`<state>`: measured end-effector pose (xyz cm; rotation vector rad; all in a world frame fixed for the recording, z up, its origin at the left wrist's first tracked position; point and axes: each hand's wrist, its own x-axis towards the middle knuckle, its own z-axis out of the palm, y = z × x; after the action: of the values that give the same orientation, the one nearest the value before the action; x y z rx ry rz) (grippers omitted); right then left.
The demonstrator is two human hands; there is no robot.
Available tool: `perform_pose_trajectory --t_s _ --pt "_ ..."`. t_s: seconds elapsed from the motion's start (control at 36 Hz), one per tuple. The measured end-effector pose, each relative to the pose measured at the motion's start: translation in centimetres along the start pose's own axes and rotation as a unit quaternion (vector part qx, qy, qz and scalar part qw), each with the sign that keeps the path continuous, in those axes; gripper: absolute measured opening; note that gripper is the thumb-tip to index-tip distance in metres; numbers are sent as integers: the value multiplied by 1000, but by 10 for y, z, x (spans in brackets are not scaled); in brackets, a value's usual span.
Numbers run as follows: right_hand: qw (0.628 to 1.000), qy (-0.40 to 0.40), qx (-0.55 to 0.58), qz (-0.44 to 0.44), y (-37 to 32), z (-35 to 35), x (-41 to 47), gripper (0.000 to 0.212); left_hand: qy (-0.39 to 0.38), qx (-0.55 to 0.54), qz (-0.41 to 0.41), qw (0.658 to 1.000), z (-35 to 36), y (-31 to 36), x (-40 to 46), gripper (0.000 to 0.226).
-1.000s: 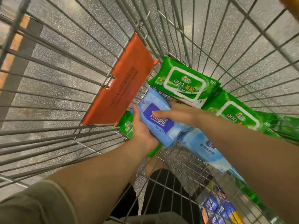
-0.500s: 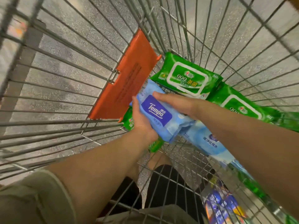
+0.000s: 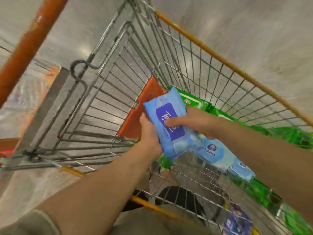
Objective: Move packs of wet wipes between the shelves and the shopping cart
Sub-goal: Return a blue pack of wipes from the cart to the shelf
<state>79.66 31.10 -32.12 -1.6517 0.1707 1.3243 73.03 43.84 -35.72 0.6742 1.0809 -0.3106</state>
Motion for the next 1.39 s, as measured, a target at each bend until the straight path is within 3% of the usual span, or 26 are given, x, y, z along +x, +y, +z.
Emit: perform_pose_trajectory --t_s 0.14,0.31,0.39,0.58,0.72,0.81,1.03,1.11,1.25,1.39 --pt "996 71 50 -32 -25 1 -57 38 -90 38 0 995 30 24 -44 56" --pt "973 173 131 -81 -42 18 -134 43 -206 133 -12 969 53 49 -100 61" --pt "954 214 179 -107 -44 32 -170 60 -255 159 -35 953 60 56 -127 61" --pt "906 320 220 -168 -56 72 -262 42 -366 185 -56 911 80 54 -200 70" --pt "863 393 247 -199 -54 107 -325 21 -440 226 -56 867 86 49 -252 67" --pt "838 428 261 -217 -47 131 -360 34 -497 237 -79 831 88 36 -290 59" --pt "773 528 293 -195 -5 192 -459 43 -591 249 -151 752 67 -26 -390 55" --pt "744 568 303 -178 17 220 -494 38 -606 274 -180 725 56 -54 -425 58" --pt "689 612 347 -173 64 276 -551 50 -628 311 -227 676 25 -110 -480 59" --pt "655 646 359 -154 124 346 -602 49 -653 341 -280 615 -24 -175 -534 65"
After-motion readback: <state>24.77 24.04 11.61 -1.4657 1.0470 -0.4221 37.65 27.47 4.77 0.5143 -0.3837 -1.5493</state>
